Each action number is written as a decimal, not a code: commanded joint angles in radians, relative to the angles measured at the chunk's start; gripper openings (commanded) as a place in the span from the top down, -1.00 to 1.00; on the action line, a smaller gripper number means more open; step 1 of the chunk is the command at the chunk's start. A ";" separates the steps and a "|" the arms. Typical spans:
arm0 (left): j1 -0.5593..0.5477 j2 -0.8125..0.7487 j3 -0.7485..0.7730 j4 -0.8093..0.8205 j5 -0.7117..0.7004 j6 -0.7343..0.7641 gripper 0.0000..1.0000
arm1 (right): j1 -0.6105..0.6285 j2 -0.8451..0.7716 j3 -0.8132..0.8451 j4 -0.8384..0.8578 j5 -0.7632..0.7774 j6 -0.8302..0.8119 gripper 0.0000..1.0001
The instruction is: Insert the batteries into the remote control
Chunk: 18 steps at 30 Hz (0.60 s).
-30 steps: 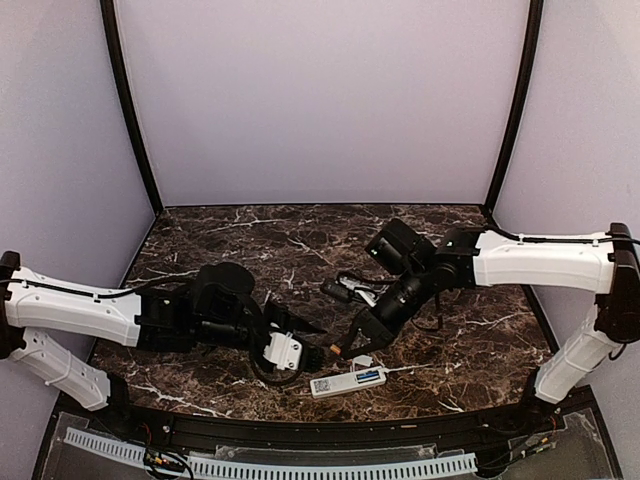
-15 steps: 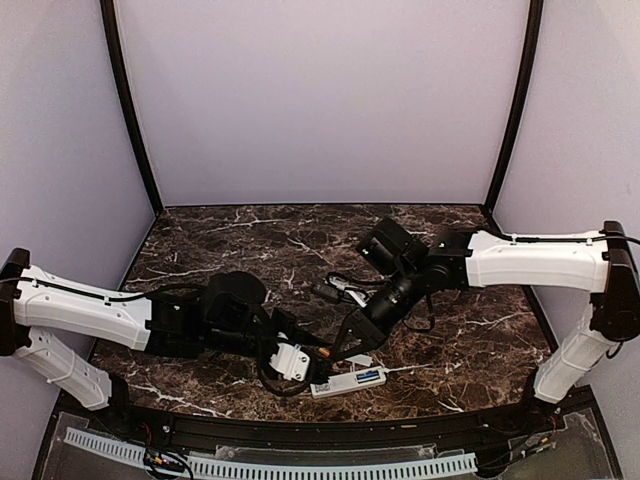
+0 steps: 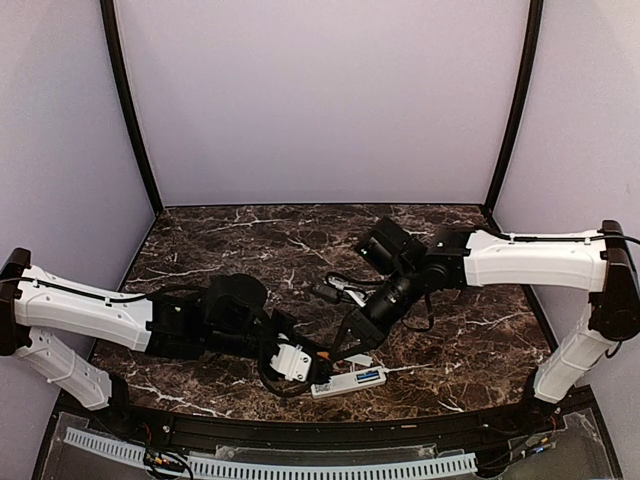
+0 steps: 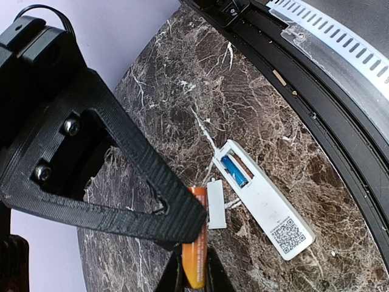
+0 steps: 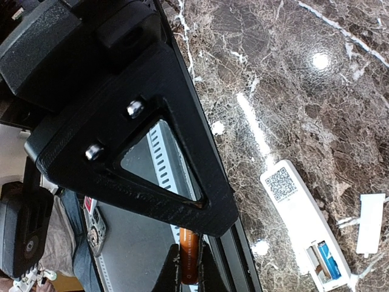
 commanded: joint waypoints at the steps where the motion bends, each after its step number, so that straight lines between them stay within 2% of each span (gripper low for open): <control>1: -0.005 -0.006 0.007 0.060 -0.036 -0.060 1.00 | 0.008 -0.001 0.020 0.034 0.013 -0.001 1.00; 2: -0.005 -0.007 0.007 0.064 -0.046 -0.070 1.00 | 0.009 -0.006 0.018 0.035 0.026 0.001 0.87; 5: -0.005 -0.008 -0.003 0.094 -0.099 -0.150 1.00 | 0.002 -0.038 0.013 0.046 0.065 0.010 0.19; 8: -0.005 -0.013 -0.016 0.121 -0.158 -0.254 1.00 | -0.011 -0.101 -0.007 0.092 0.104 0.027 -0.51; 9: -0.005 -0.014 -0.025 0.134 -0.172 -0.317 1.00 | -0.019 -0.125 -0.019 0.114 0.114 0.034 -0.87; 10: -0.004 -0.013 -0.031 0.141 -0.177 -0.349 1.00 | -0.030 -0.155 -0.036 0.140 0.119 0.048 -0.96; 14: -0.004 -0.007 -0.092 0.235 -0.158 -0.571 1.00 | -0.085 -0.283 -0.131 0.297 0.155 0.099 -0.97; 16: -0.003 -0.005 -0.128 0.331 -0.138 -0.672 1.00 | -0.122 -0.347 -0.188 0.381 0.182 0.117 -0.97; 18: 0.000 0.003 -0.163 0.500 -0.105 -0.782 1.00 | -0.155 -0.397 -0.238 0.456 0.190 0.121 -0.97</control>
